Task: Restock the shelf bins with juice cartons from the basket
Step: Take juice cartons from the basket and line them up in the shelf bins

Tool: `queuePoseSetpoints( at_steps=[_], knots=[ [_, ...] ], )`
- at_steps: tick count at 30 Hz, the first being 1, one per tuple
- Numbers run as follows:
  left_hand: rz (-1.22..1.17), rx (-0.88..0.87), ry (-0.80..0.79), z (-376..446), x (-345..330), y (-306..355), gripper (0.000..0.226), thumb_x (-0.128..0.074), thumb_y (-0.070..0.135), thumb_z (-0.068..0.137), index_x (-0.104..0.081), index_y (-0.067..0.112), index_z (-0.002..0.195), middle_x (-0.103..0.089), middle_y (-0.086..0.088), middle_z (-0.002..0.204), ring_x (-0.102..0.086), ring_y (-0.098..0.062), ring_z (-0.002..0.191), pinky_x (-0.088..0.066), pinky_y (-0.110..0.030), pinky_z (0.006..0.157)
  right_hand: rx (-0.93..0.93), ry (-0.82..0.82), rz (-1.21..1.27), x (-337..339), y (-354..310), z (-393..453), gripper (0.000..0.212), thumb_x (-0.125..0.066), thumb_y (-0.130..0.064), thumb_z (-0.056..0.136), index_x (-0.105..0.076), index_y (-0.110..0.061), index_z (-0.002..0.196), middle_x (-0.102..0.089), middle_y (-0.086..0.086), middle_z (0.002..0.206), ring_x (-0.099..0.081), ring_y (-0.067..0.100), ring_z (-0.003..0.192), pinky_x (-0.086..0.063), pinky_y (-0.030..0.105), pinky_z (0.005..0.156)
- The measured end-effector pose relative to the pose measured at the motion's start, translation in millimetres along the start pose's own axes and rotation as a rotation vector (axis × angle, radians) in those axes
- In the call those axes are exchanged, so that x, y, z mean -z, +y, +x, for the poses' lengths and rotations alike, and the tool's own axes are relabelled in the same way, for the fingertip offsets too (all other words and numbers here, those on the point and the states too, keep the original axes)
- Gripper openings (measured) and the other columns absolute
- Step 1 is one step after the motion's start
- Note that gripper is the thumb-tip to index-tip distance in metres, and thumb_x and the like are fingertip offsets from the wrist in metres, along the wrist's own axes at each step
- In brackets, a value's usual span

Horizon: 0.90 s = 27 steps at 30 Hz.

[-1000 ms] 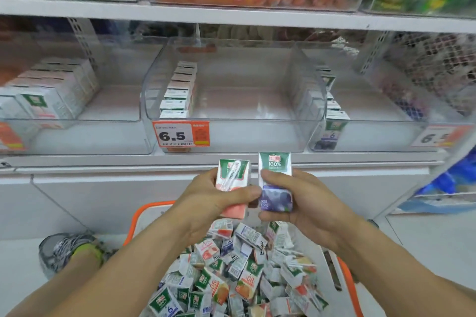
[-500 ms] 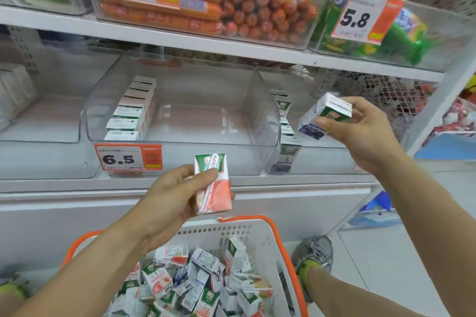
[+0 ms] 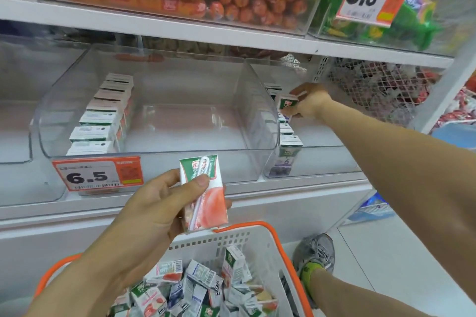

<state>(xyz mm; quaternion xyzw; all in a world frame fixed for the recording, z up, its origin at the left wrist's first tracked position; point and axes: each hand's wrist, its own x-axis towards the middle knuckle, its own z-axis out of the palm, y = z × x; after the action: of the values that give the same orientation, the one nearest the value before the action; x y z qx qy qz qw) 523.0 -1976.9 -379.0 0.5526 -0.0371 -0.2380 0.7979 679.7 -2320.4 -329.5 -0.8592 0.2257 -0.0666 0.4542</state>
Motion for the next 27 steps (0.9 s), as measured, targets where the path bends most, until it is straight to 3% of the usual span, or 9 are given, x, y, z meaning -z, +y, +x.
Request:
queuePoseSetpoints(
  at_steps=[4,8,11,14,17,19,23,25,27],
  knots=[
    [-0.007,-0.002,0.008,6,-1,-3,0.038,-0.062,0.019,0.08,-0.065,0.003,0.115,-0.073,-0.022,0.104,-0.072,-0.038,0.095,-0.058,-0.046,0.086,0.021,0.039,-0.023,-11,-1,7,0.041,-0.086,0.0,0.07,-0.063,-0.01,0.103,-0.063,0.009,0.103,-0.064,0.025,0.092,-0.058,0.043,0.085],
    [-0.003,0.031,0.029,7,-3,-7,0.038,-0.065,0.022,0.081,-0.066,0.004,0.115,-0.072,-0.025,0.105,-0.068,-0.043,0.102,-0.041,-0.06,0.106,0.026,0.11,-0.026,-11,7,7,0.053,-0.088,-0.006,0.07,-0.06,-0.004,0.115,-0.064,0.01,0.104,-0.066,0.025,0.088,-0.059,0.042,0.084],
    [0.018,0.039,0.024,4,-4,-6,0.037,-0.064,0.021,0.083,-0.065,0.004,0.116,-0.072,-0.025,0.105,-0.069,-0.042,0.102,-0.039,-0.06,0.107,0.031,0.097,-0.058,-5,11,3,0.042,-0.086,-0.007,0.072,-0.064,-0.005,0.107,-0.068,0.014,0.108,-0.07,0.025,0.084,-0.06,0.04,0.083],
    [0.043,0.028,0.037,2,-5,-5,0.041,-0.065,0.024,0.08,-0.065,0.005,0.116,-0.072,-0.024,0.106,-0.068,-0.043,0.103,-0.043,-0.059,0.105,-0.009,0.049,0.013,3,12,-5,0.031,-0.076,0.004,0.08,-0.063,-0.005,0.107,-0.067,0.022,0.108,-0.066,0.025,0.069,-0.062,0.029,0.062],
    [0.065,0.037,0.052,-1,-8,-5,0.043,-0.065,0.023,0.079,-0.063,0.003,0.117,-0.073,-0.023,0.105,-0.068,-0.043,0.102,-0.045,-0.058,0.104,-0.022,0.002,0.113,3,14,-14,0.035,-0.066,0.012,0.086,-0.059,0.004,0.119,-0.063,0.024,0.113,-0.064,0.021,0.067,-0.055,0.018,0.047],
    [0.075,0.043,0.054,-3,-9,-4,0.042,-0.064,0.023,0.08,-0.062,0.002,0.117,-0.073,-0.023,0.105,-0.068,-0.042,0.102,-0.045,-0.058,0.104,-0.019,-0.032,0.149,1,15,-16,0.035,-0.06,0.014,0.089,-0.055,0.006,0.122,-0.062,0.025,0.116,-0.064,0.023,0.071,-0.057,0.021,0.05],
    [0.075,0.036,0.087,-6,-2,-3,0.046,-0.069,0.027,0.075,-0.064,0.005,0.115,-0.072,-0.023,0.108,-0.064,-0.047,0.109,-0.041,-0.061,0.106,-0.033,0.007,0.187,8,12,-15,0.021,-0.052,0.002,0.096,-0.056,-0.013,0.111,-0.063,0.018,0.116,-0.065,0.027,0.084,-0.061,0.036,0.065],
    [0.068,0.02,0.091,-7,2,-2,0.046,-0.07,0.028,0.074,-0.065,0.006,0.115,-0.071,-0.024,0.11,-0.062,-0.048,0.111,-0.04,-0.062,0.106,0.143,0.184,-0.006,17,6,-20,0.024,-0.057,-0.002,0.087,-0.064,-0.016,0.104,-0.068,0.013,0.107,-0.067,0.027,0.091,-0.06,0.042,0.082],
    [0.066,0.008,0.093,-9,3,2,0.047,-0.07,0.028,0.075,-0.064,0.006,0.115,-0.07,-0.025,0.111,-0.062,-0.048,0.111,-0.041,-0.062,0.106,0.317,0.28,-0.097,20,-6,-50,0.022,-0.06,-0.004,0.082,-0.069,-0.015,0.098,-0.07,0.004,0.088,-0.067,0.019,0.08,-0.059,0.037,0.081]
  ],
)
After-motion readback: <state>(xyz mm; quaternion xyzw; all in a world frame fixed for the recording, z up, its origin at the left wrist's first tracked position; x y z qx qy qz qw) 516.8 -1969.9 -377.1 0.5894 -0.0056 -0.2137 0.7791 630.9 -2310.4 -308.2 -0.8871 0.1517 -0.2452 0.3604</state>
